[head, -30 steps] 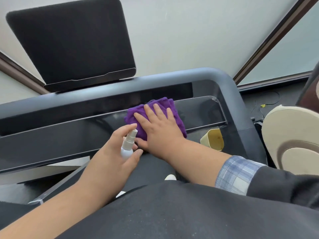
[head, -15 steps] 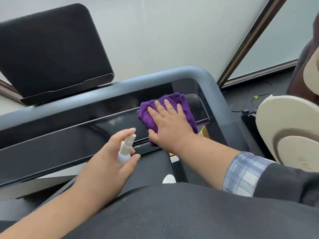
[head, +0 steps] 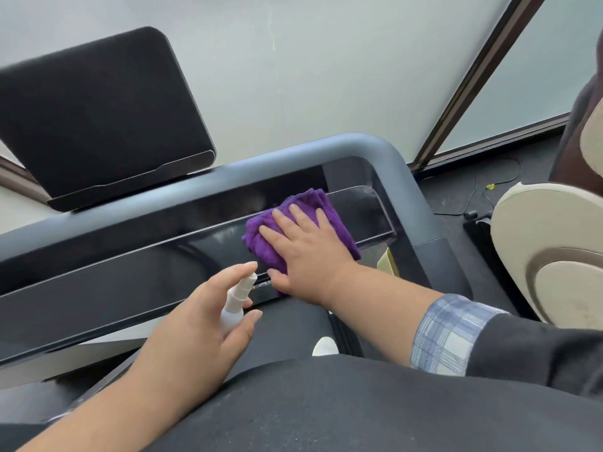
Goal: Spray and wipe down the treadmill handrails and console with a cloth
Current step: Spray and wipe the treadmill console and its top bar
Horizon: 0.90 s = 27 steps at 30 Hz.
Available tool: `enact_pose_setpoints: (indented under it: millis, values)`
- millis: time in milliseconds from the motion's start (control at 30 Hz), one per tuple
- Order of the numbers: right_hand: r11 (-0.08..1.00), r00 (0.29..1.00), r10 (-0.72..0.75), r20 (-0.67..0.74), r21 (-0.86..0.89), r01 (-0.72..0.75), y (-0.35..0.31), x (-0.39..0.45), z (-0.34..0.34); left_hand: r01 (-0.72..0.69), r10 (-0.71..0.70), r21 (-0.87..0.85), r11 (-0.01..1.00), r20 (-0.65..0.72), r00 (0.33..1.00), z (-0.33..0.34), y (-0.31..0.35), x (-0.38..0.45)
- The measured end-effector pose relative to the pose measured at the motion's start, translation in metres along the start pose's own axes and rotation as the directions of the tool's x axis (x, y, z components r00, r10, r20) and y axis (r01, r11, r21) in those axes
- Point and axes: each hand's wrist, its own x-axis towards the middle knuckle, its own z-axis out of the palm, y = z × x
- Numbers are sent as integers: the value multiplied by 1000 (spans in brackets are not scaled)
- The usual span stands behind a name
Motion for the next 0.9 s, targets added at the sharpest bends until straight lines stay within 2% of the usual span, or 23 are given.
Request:
enact_pose_setpoints:
  millis: [67,200,267,367,500,600,767,900]
  values:
    - [1000,1000,5,-8,4,-5,9,0,-4,-7,7,-7,1000,-2,1000,-1,1,1]
    - [973,970,232,-64,20,-232,63,-19,-15,-10,10,-9,1000,-8,1000,-3,-2,1]
    - [959,957,282,-72,18,-281,71,-24,-15,9,-9,-23,1000,-20,1000,-3,-8,0]
    - [959,959,282,-43,6,-282,49,-12,-11,36,-37,-34,999,-31,999,-3,-12,-2]
    - [989,989,150,-10,13,-150,14,4,-6,40,-40,-40,998,-9,999,0,-3,2]
    - [992,992,124,-18,28,-124,24,2,-8,2,-1,-51,999,4,1000,3,1,4]
    - [961,959,276,-64,0,-277,64,-21,-10,-6,5,-79,997,-13,1000,2,-5,0]
    - [942,942,333,-44,-31,-334,43,-13,-6,14,-17,-106,994,-26,1000,-2,-17,-10]
